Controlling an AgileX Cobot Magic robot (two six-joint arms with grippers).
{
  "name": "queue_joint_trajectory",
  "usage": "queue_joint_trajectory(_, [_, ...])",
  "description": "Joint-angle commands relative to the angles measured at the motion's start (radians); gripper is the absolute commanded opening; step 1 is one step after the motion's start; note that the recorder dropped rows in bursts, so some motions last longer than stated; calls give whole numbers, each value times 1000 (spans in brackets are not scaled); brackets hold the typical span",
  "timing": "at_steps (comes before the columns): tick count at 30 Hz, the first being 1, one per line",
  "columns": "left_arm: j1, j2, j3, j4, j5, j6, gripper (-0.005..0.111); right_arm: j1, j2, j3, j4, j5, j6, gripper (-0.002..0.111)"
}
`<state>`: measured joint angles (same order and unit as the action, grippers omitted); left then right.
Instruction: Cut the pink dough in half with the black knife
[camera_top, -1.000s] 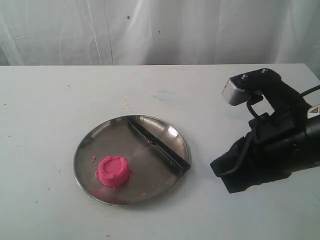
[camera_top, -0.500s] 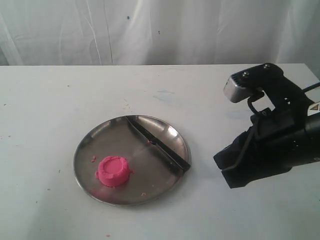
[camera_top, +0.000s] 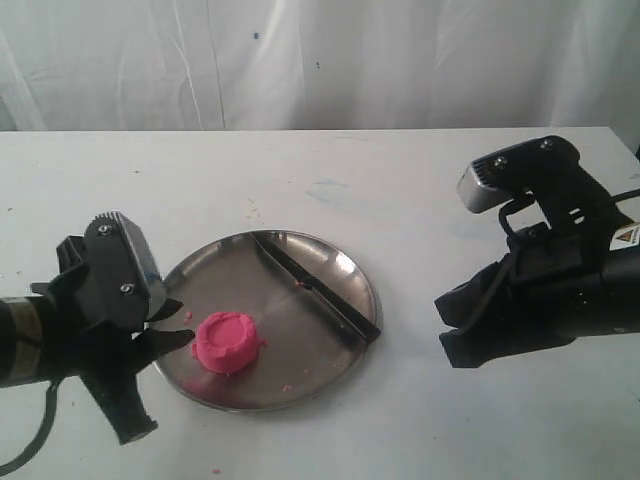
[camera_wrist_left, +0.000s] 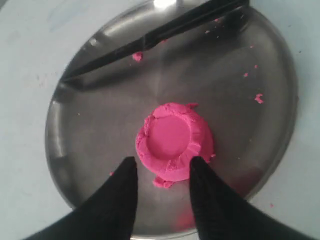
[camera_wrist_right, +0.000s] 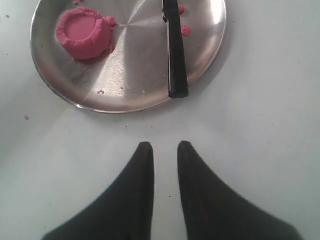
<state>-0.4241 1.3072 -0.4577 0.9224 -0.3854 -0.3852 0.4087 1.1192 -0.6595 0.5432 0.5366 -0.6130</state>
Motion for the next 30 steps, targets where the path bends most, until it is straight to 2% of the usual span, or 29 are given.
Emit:
queue_joint_trajectory(1, [-6, 162, -100, -154, 50, -46, 54, 2, 1, 10, 4, -19, -13, 17])
queue_joint_trajectory(6, [-8, 207, -214, -92, 305, -189, 54, 2, 1, 10, 4, -23, -13, 17])
queue_joint_trajectory(9, [-8, 197, -284, -109, 445, -203, 51, 2, 1, 10, 4, -27, -13, 17])
queue_joint_trajectory(11, [-8, 187, -330, -152, 531, -203, 41, 2, 1, 10, 7, -27, -13, 17])
queue_joint_trajectory(14, [-8, 183, -388, -240, 662, -175, 8, 2, 1, 10, 7, -27, -13, 17])
queue_joint_trajectory(15, [-8, 183, -398, -275, 702, -132, 0, 2, 1, 10, 7, -27, -13, 17])
queue_joint_trajectory(19, [-8, 195, -404, -455, 709, 33, 1, 2, 1, 10, 7, -36, -13, 17])
queue_joint_trajectory(23, [-8, 221, -416, -816, 712, 422, 1, 2, 1, 10, 46, -24, -13, 17])
queue_joint_trajectory(26, [-8, 254, -491, -1085, 871, 716, 1, 2, 1, 10, 51, -2, -60, 17])
queue_joint_trajectory(28, [-8, 271, -550, -1185, 977, 803, 1, 2, 3, -1, 51, 33, -72, 17])
queue_joint_trajectory(30, [-8, 277, -593, -1206, 1021, 817, 1, 2, 14, -37, 51, 112, -72, 17])
